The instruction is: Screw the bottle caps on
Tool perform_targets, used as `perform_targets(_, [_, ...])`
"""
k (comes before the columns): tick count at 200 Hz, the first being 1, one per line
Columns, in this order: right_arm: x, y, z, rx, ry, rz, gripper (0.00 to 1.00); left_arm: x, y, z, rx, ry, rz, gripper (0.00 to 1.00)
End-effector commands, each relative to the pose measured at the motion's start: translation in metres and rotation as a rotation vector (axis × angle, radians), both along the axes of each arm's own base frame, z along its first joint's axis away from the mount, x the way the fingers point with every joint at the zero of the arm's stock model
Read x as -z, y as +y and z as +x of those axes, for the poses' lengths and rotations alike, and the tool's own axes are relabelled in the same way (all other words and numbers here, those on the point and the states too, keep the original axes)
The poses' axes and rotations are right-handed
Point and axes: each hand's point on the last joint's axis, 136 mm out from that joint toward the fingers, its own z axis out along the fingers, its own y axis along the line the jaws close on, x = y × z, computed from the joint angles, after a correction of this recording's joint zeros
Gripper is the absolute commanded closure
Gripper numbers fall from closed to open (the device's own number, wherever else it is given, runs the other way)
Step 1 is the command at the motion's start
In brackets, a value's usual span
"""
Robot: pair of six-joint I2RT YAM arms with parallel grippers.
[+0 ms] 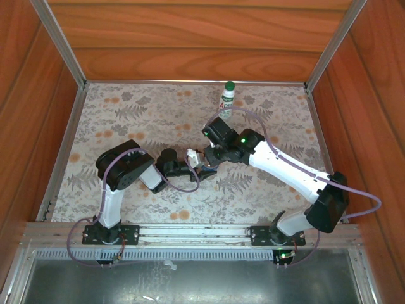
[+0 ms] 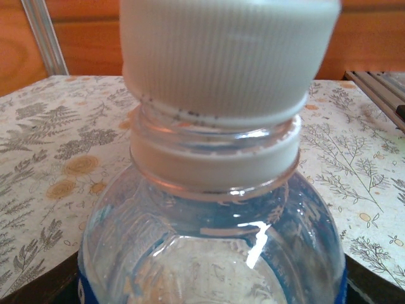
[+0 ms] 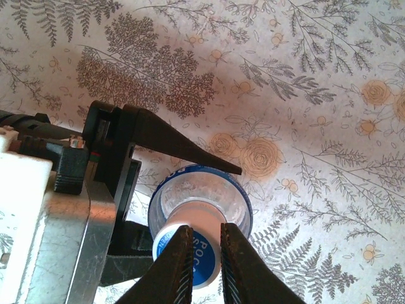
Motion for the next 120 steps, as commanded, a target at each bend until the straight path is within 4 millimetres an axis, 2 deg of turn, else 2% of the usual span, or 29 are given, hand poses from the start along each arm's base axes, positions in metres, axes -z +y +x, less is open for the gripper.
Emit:
perform_targets(1, [0.013, -0.01, -0.001, 0.022, 0.027, -0.048, 0.79, 0.005, 0.0, -0.005, 0.026, 0.013, 0.006, 0.35])
perform_targets(27, [-0.002, 0.0, -0.004, -0.033, 0.003, 0.016, 0.73, 0.006, 0.0, -0.005, 0.025, 0.015, 0.007, 0.35])
perform_targets(43, [-0.006, 0.002, -0.008, -0.068, -0.007, 0.006, 0.66, 0.007, 0.0, -0.005, 0.023, 0.016, 0.008, 0.35])
perform_targets(53, [-0.005, 0.001, -0.009, -0.073, -0.008, -0.017, 0.61, 0.006, 0.0, -0.005, 0.024, 0.014, 0.007, 0.35])
perform_targets(83, [0.001, 0.002, -0.013, -0.102, 0.003, -0.046, 0.56, 0.007, 0.0, -0.005, 0.026, 0.017, 0.008, 0.35])
perform_targets(120, [0.005, 0.005, -0.011, -0.123, -0.002, -0.086, 0.54, 0.007, 0.0, -0.005, 0.025, 0.016, 0.008, 0.35])
